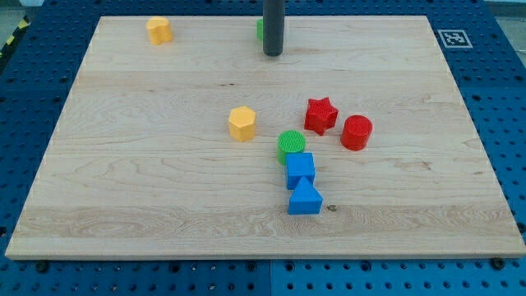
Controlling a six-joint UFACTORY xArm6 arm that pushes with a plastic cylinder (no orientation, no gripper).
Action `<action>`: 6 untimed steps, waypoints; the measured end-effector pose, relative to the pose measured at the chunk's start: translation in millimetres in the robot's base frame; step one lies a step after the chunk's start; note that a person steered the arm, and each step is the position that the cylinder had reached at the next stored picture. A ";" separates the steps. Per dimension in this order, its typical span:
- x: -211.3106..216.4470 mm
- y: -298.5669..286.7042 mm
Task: Move your arm above the red circle
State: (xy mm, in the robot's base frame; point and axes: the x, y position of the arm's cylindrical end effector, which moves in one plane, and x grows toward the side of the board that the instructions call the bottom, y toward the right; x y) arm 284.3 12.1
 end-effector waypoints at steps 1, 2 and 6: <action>1.0 0.0; 2.6 0.0; 44.6 65.2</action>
